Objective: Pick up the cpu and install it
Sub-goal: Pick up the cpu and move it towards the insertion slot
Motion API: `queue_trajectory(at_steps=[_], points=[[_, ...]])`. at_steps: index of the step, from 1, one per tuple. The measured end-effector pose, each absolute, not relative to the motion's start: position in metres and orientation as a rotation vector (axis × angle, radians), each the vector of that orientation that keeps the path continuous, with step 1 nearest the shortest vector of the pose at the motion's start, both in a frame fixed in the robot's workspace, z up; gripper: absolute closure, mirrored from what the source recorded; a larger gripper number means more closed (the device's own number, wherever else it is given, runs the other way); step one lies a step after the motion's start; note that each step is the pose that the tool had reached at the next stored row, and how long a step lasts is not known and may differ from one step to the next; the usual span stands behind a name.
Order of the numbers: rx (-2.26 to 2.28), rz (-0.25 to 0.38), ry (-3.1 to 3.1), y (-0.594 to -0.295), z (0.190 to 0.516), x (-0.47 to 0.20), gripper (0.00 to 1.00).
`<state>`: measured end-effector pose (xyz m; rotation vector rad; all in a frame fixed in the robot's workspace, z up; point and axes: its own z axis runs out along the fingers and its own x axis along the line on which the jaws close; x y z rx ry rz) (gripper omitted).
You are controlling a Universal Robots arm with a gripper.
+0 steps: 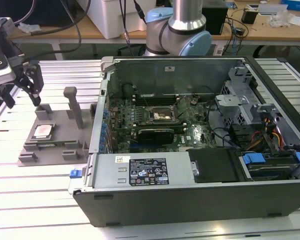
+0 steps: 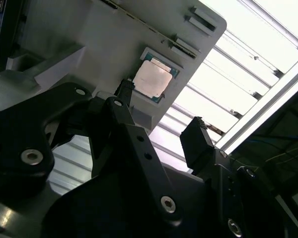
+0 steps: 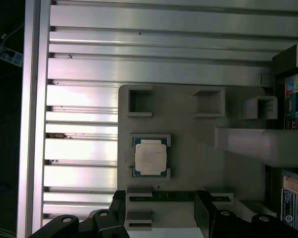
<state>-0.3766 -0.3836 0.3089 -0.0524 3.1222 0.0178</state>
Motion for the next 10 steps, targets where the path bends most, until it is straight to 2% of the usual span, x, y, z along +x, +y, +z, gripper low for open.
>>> queue_trajectory(at_steps=[10], points=[[-0.053,0.018,3.122,-0.3836,0.3024,-0.3765,0.34]])
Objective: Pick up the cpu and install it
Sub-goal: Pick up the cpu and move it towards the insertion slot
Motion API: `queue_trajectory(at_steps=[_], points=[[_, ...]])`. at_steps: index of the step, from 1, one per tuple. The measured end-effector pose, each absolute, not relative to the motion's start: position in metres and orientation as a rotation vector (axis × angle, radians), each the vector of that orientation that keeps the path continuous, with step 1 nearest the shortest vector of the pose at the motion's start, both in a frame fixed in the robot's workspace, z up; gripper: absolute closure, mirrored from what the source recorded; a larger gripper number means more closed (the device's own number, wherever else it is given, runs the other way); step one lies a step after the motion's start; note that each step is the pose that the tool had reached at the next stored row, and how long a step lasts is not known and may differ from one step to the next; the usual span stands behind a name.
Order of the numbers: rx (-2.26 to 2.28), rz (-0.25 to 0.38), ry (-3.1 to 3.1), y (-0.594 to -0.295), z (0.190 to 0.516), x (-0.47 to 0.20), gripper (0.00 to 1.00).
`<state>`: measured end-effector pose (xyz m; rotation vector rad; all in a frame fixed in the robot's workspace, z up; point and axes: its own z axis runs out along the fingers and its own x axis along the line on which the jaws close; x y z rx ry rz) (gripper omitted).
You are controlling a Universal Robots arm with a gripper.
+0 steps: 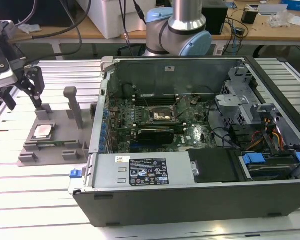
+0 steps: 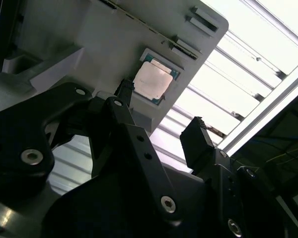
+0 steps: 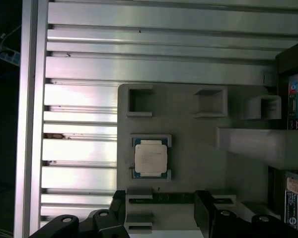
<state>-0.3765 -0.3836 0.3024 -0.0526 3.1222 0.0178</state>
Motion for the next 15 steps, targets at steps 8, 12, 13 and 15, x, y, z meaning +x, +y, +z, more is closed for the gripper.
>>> queue_trajectory(at_steps=[8,12,13,15], points=[[-0.053,0.018,3.122,-0.3836,0.2984,-0.3765,0.34],[-0.053,0.018,3.122,-0.3836,0.2959,-0.3765,0.34],[-0.053,0.018,3.122,-0.3836,0.295,-0.3765,0.34],[-0.053,0.018,3.122,-0.3836,0.2932,-0.3765,0.34]])
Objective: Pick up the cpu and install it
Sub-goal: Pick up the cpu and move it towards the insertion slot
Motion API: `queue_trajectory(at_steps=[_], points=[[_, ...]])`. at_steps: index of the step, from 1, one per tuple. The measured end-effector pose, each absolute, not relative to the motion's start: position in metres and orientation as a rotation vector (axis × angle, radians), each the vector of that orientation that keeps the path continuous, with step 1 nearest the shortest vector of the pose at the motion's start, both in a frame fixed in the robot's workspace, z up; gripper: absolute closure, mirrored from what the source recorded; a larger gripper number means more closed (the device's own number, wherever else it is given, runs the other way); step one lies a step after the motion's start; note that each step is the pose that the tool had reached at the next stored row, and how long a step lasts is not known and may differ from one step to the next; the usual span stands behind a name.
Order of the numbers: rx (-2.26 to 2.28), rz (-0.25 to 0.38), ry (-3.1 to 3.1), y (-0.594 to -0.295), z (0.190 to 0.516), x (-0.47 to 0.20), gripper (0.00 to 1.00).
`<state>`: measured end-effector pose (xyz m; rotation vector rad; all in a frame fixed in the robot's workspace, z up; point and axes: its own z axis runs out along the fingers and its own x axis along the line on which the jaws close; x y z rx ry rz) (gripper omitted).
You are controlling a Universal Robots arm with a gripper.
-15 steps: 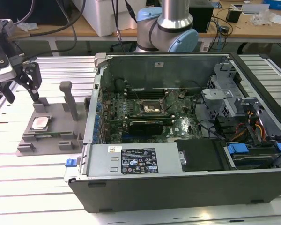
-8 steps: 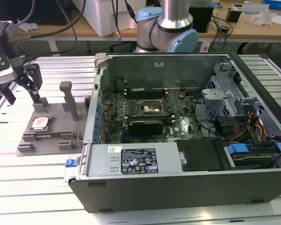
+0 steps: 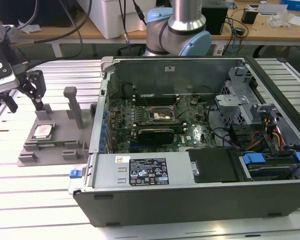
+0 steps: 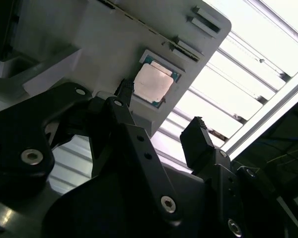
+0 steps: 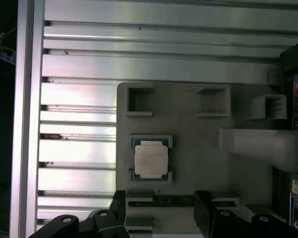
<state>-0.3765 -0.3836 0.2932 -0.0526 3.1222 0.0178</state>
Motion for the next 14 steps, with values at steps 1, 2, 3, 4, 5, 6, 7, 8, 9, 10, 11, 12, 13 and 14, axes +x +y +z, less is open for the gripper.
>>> queue_trajectory(at_steps=[1,2,3,4,5,6,7,8,9,10,11,12,13,14], points=[[-0.053,0.018,3.122,-0.3836,0.2923,-0.3765,0.34],[-0.053,0.018,3.122,-0.3836,0.292,-0.3765,0.34],[-0.053,0.018,3.122,-0.3836,0.2915,-0.3765,0.34],[-0.053,0.018,3.122,-0.3836,0.2908,-0.3765,0.34],[-0.053,0.018,3.122,-0.3836,0.2904,-0.3765,0.34],[-0.053,0.018,3.122,-0.3836,0.2898,-0.3765,0.34],[-0.053,0.018,3.122,-0.3836,0.2893,-0.3765,0.34],[-0.053,0.018,3.122,-0.3836,0.2885,-0.3766,0.34],[-0.053,0.018,3.122,-0.3836,0.2878,-0.3766,0.34],[-0.053,0.018,3.122,-0.3836,0.2869,-0.3766,0.34],[-0.053,0.018,3.122,-0.3836,0.2862,-0.3765,0.34],[-0.053,0.018,3.122,-0.3836,0.2853,-0.3765,0.34],[-0.053,0.018,3.122,-0.3836,0.2847,-0.3766,0.34],[-0.053,0.018,3.122,-0.3836,0.2842,-0.3765,0.34]])
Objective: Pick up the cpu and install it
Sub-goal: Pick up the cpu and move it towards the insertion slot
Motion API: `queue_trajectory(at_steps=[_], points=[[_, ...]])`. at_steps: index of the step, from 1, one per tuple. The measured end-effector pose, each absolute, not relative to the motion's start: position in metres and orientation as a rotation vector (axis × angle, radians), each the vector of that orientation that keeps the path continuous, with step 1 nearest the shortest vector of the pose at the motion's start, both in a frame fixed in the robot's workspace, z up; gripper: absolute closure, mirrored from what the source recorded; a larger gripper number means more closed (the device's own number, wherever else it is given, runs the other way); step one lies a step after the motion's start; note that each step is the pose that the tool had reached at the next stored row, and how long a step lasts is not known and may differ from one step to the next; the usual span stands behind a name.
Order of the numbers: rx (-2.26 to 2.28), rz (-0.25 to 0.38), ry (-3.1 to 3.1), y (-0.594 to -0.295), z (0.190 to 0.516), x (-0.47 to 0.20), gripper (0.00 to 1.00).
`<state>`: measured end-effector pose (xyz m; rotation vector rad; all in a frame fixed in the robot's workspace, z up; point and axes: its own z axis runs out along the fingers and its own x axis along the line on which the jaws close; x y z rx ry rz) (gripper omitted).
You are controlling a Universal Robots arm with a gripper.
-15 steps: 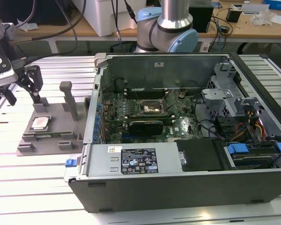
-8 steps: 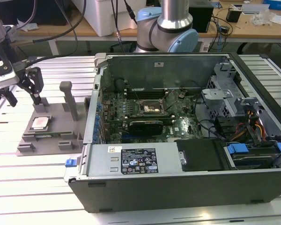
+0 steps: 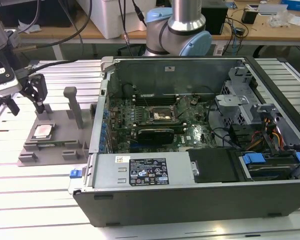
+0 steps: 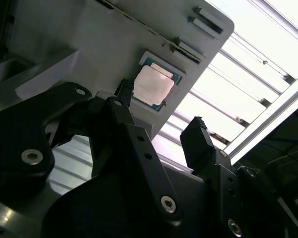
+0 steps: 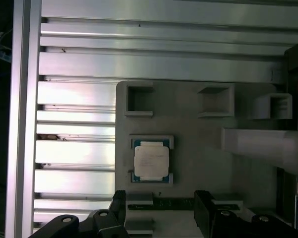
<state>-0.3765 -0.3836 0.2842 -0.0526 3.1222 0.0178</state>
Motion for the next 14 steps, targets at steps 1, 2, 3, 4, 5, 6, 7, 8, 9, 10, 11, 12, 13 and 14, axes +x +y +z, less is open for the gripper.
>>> queue_trajectory(at_steps=[1,2,3,4,5,6,7,8,9,10,11,12,13,14], points=[[-0.053,0.018,3.122,-0.3836,0.2834,-0.3765,0.34],[-0.053,0.018,3.122,-0.3836,0.2827,-0.3765,0.34],[-0.053,0.018,3.122,-0.3836,0.2823,-0.3766,0.34],[-0.053,0.018,3.122,-0.3836,0.2817,-0.3765,0.34],[-0.053,0.018,3.122,-0.3836,0.2812,-0.3765,0.34],[-0.053,0.018,3.122,-0.3836,0.2806,-0.3765,0.34],[-0.053,0.018,3.122,-0.3836,0.2801,-0.3765,0.34],[-0.053,0.018,3.122,-0.3836,0.2795,-0.3766,0.34],[-0.053,0.018,3.122,-0.3836,0.279,-0.3765,0.34],[-0.053,0.018,3.122,-0.3836,0.2784,-0.3766,0.34],[-0.053,0.018,3.122,-0.3836,0.2779,-0.3765,0.34],[-0.053,0.018,3.122,-0.3836,0.2771,-0.3766,0.34],[-0.053,0.018,3.122,-0.3836,0.2767,-0.3765,0.34],[-0.053,0.018,3.122,-0.3836,0.2763,-0.3766,0.34]])
